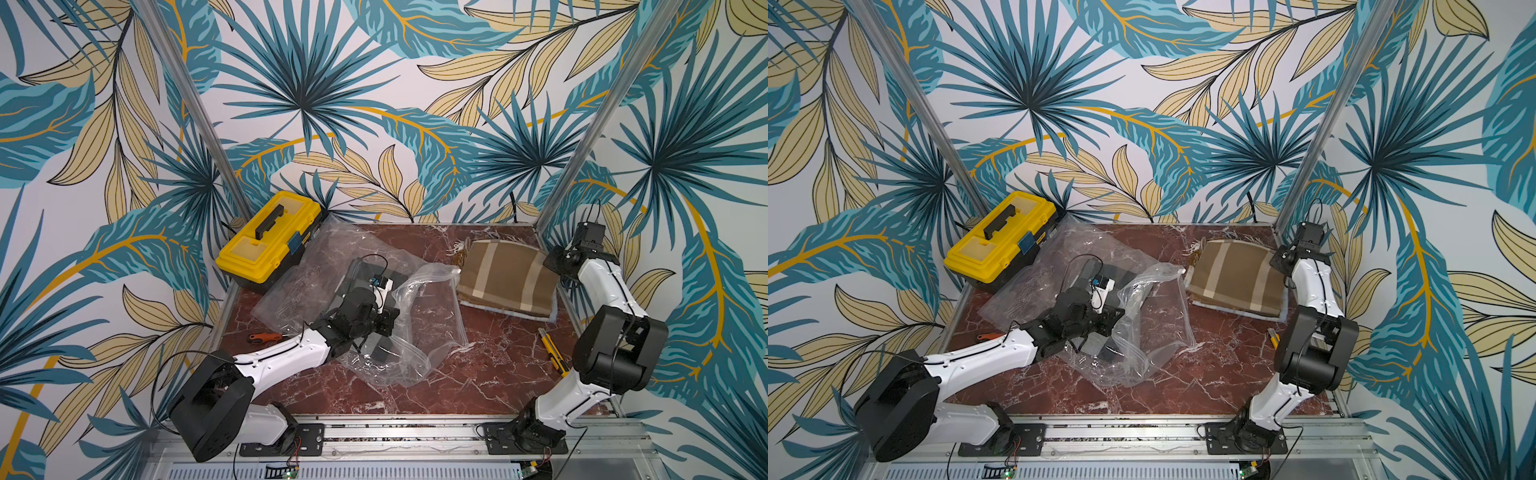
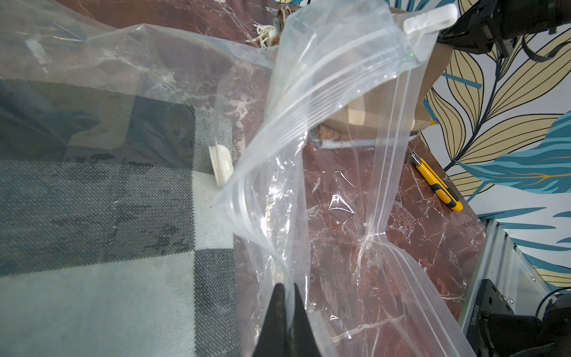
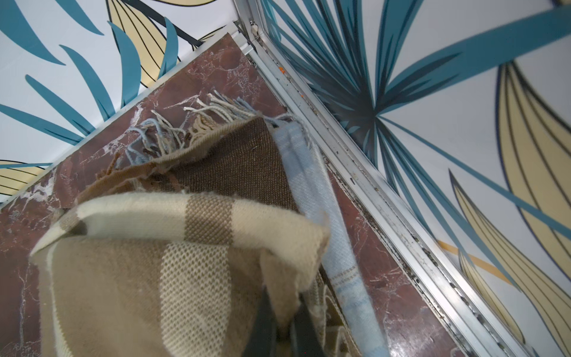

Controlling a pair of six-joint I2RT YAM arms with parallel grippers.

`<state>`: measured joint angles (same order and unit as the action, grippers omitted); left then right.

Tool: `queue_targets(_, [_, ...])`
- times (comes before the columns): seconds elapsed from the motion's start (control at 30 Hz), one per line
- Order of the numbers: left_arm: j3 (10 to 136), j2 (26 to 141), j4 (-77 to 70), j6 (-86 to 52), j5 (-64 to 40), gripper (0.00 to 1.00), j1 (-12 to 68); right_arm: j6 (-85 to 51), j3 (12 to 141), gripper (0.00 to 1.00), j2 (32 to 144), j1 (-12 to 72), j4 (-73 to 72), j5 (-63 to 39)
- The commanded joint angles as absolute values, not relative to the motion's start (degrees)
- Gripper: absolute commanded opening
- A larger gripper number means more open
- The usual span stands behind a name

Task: Take the blanket out of the vacuum bag
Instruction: Place the blanket at the center of the board.

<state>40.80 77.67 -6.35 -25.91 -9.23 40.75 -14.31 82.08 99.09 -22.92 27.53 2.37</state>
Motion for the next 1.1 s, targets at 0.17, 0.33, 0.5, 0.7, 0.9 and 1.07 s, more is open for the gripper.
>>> queue_targets(0.17, [43.86, 77.74, -2.89, -25.4, -10.62, 0.0, 40.65, -12.66, 85.82, 0.0, 105.81, -23.17, 23.16, 2.92])
queue_targets(0.33, [44.26, 77.05, -1.5, -25.14, -10.1, 0.0, 40.69, -12.93, 85.69, 0.0, 107.75, -23.14, 21.14, 1.81])
queue_targets(0.5, [44.47, 77.12, -1.4, -25.14, -10.27, 0.0, 40.7, -11.71, 82.28, 0.57, 102.91, -22.96, 19.1, 7.16])
queue_targets(0.7, [45.23, 79.4, -3.04, -25.57, -11.51, 0.0, 40.87, -11.67, 77.36, 0.72, 92.87, -19.62, 18.91, 9.05])
queue_targets(0.9, [47.35, 82.03, -3.81, -25.33, -11.97, 0.0, 41.99, -16.23, 78.65, 0.74, 96.63, -14.82, 23.26, -5.09])
queue_targets(1.07, [47.65, 81.56, -3.39, -25.22, -11.21, 0.0, 43.15, -21.0, 77.27, 0.74, 103.68, -13.89, 22.04, -9.92])
